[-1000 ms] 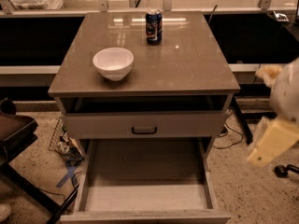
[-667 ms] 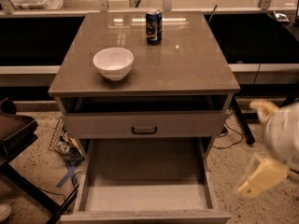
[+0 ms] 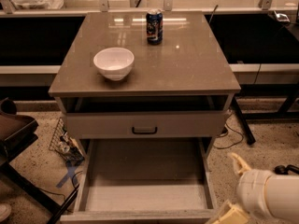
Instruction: Close middle drawer
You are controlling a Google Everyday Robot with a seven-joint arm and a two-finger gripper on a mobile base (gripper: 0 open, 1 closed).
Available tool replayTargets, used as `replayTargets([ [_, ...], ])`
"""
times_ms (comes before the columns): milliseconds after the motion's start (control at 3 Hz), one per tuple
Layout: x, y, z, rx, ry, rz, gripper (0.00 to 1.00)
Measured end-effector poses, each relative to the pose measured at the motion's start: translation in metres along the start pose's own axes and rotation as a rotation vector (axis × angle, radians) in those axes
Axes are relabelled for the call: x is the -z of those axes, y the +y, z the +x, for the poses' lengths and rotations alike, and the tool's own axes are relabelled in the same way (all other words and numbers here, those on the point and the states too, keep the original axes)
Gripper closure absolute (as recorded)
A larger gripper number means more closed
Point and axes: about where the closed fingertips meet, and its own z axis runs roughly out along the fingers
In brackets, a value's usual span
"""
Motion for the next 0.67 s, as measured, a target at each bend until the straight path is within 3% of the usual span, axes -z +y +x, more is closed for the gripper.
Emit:
replayTargets([
  [333, -0.035, 0.016, 0.031, -0.042, -0.038, 0.016, 0.0],
  [667, -0.065, 0.029, 0.059, -0.095, -0.061, -0.028, 0.0],
])
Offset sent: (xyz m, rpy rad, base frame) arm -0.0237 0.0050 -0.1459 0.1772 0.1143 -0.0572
